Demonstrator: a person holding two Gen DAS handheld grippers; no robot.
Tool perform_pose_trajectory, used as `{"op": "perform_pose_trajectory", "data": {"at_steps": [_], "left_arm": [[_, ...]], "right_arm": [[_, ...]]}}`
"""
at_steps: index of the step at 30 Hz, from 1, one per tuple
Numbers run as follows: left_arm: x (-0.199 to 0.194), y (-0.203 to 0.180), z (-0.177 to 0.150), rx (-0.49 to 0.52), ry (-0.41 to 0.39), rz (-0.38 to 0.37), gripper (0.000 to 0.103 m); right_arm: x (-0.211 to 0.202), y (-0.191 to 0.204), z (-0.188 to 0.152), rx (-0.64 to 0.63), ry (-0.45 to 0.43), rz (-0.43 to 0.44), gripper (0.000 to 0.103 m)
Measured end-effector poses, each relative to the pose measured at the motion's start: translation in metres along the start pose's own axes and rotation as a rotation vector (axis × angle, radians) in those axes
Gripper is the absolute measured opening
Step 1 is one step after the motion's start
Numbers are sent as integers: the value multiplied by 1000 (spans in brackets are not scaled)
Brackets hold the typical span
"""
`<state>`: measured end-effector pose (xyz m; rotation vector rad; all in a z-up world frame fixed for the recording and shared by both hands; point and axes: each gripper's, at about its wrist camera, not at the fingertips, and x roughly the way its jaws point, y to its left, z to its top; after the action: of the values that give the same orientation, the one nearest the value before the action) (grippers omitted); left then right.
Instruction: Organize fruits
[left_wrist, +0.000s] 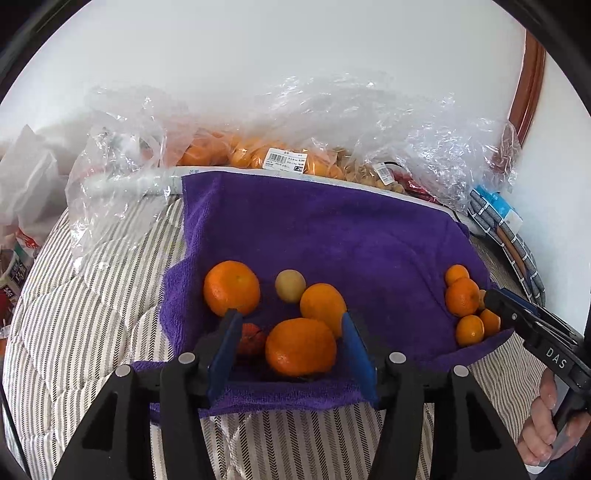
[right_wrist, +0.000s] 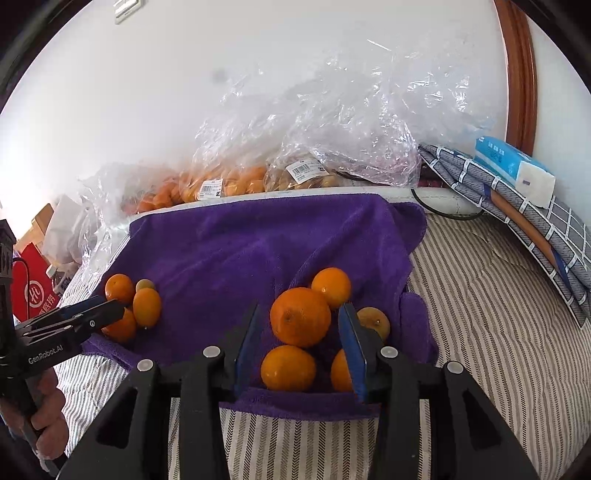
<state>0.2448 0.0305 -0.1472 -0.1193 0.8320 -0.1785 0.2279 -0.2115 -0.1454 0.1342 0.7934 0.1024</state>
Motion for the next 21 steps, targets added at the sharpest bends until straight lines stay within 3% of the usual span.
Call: {"op": "perform_pose_trajectory", "data": {"at_steps": [5, 9, 11, 21], "left_arm": [[-27, -4, -5, 0, -4, 28, 54], [-64, -15, -13, 14, -50, 63, 73], [-82, -21, -18, 25, -62, 61, 74], [-162, -42, -48, 49, -91, 68, 78]], "right_arm": [[-36, 2, 1, 7, -13, -55, 45], [-76, 2, -4, 44, -31, -51, 63], [-98, 1, -9, 64, -53, -58, 68], [-175, 8, -39, 35, -45, -157, 70]]}}
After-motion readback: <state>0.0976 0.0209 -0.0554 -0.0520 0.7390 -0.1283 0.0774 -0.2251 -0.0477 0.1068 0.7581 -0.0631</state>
